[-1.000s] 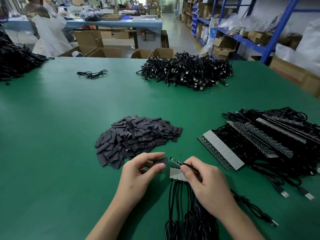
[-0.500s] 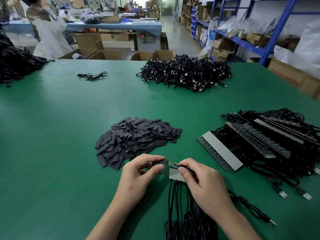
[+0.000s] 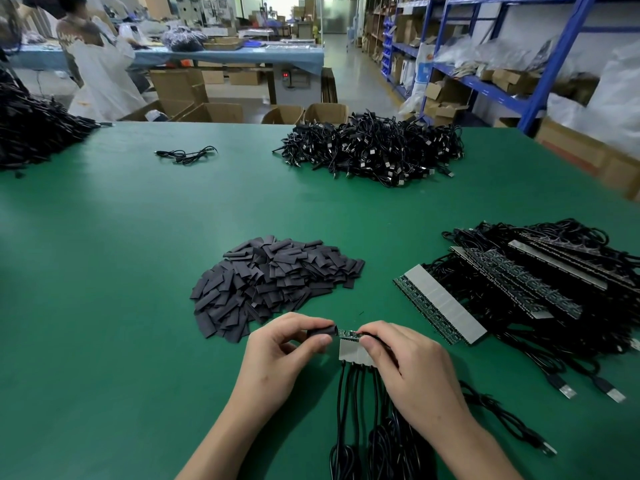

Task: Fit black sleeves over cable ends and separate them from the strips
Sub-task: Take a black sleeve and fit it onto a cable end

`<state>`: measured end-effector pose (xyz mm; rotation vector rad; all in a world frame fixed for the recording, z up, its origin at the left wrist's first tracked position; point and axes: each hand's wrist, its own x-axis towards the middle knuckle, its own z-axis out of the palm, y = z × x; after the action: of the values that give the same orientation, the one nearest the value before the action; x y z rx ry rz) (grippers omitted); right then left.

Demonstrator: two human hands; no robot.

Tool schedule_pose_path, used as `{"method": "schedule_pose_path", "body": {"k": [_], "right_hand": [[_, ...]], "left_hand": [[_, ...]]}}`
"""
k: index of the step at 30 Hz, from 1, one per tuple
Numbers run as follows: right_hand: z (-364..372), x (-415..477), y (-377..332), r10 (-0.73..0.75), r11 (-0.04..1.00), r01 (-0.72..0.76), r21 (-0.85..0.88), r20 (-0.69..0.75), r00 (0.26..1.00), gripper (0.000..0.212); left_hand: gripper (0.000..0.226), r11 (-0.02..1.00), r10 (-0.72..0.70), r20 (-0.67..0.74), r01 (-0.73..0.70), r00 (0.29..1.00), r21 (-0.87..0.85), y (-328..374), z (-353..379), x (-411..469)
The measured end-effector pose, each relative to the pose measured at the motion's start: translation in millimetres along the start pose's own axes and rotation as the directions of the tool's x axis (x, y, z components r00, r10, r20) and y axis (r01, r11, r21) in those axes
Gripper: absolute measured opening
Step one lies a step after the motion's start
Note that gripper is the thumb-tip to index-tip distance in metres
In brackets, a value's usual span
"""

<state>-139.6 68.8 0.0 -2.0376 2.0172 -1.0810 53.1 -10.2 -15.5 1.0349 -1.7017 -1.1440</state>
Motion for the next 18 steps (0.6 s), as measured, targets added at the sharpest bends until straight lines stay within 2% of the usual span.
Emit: {"method": "schedule_pose_path", "body": {"k": [18], "right_hand": [[4.2, 2.1, 5.6, -0.083, 0.975, 0.073, -0.212, -0.035, 0.996, 0.026]], "left_hand": [[0.022, 0.999, -0.001, 0.046, -0.001, 0.999, 0.040, 2.7, 0.6, -1.6]]}}
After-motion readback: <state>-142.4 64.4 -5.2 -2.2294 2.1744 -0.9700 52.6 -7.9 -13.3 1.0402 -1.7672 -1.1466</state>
